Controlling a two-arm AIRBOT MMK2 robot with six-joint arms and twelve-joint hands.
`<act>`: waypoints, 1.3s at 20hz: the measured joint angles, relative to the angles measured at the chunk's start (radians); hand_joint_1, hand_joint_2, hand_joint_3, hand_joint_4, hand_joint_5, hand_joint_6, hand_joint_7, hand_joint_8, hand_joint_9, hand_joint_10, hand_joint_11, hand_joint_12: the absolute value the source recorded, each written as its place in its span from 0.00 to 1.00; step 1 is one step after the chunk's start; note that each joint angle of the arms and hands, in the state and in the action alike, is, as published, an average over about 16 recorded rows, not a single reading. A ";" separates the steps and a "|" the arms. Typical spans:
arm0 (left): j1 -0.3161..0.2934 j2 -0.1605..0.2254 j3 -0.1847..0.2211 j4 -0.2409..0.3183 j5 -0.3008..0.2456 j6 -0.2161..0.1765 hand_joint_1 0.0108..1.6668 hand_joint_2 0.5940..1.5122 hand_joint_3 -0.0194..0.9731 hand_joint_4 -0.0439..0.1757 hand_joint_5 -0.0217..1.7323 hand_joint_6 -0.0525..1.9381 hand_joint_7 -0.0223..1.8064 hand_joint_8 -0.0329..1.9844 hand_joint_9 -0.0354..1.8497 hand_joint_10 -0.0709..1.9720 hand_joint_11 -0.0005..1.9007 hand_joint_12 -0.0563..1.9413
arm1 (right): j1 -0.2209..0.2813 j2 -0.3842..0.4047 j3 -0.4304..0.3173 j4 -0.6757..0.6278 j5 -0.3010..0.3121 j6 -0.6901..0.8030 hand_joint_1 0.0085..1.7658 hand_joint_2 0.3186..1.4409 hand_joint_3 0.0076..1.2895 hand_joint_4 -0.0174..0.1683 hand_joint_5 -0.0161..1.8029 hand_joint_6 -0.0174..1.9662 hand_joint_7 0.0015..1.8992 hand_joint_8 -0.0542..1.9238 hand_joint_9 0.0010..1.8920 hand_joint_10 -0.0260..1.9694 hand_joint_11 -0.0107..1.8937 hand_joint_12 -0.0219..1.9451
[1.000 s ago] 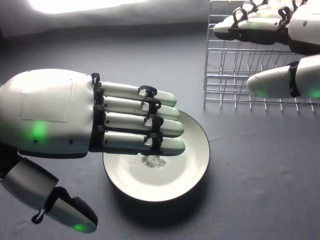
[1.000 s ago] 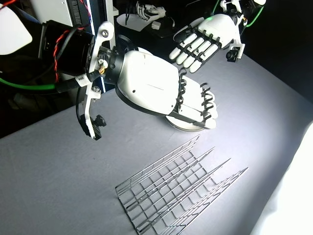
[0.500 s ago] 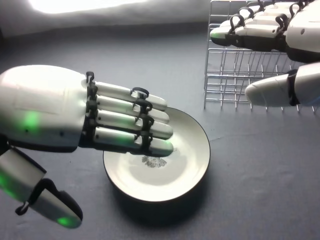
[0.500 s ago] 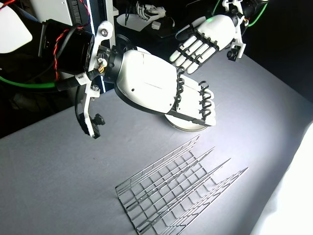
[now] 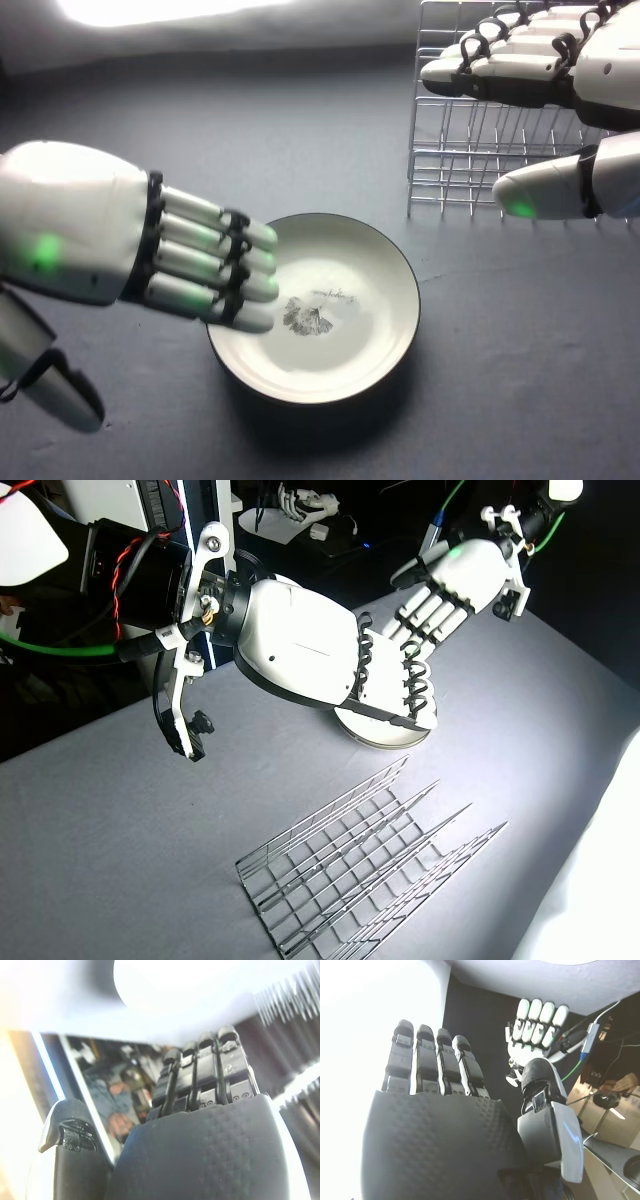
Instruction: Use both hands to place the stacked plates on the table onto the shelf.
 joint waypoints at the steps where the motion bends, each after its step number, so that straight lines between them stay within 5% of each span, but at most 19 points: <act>1: 0.005 -0.008 0.013 0.011 -0.004 0.010 0.01 0.59 0.02 0.21 0.02 0.02 0.02 0.01 0.03 0.04 0.01 0.02 | 0.000 0.000 0.000 -0.002 0.001 0.000 0.00 0.87 0.01 0.09 0.02 0.02 0.01 0.03 0.01 0.02 0.02 0.01; 10: 0.061 -0.071 0.075 0.057 0.022 0.083 0.01 0.59 0.02 0.22 0.03 0.02 0.02 0.01 0.03 0.04 0.01 0.02 | 0.001 0.003 -0.004 -0.007 0.004 0.000 0.06 0.86 0.01 0.09 0.02 0.02 0.01 0.03 0.01 0.02 0.02 0.01; 26: 0.105 -0.168 0.192 0.067 0.092 0.086 0.01 0.58 0.02 0.20 0.02 0.02 0.02 0.01 0.03 0.04 0.01 0.02 | -0.047 -0.005 0.000 -0.035 0.042 0.000 0.12 0.85 0.01 0.09 0.03 0.02 0.01 0.03 0.01 0.02 0.02 0.01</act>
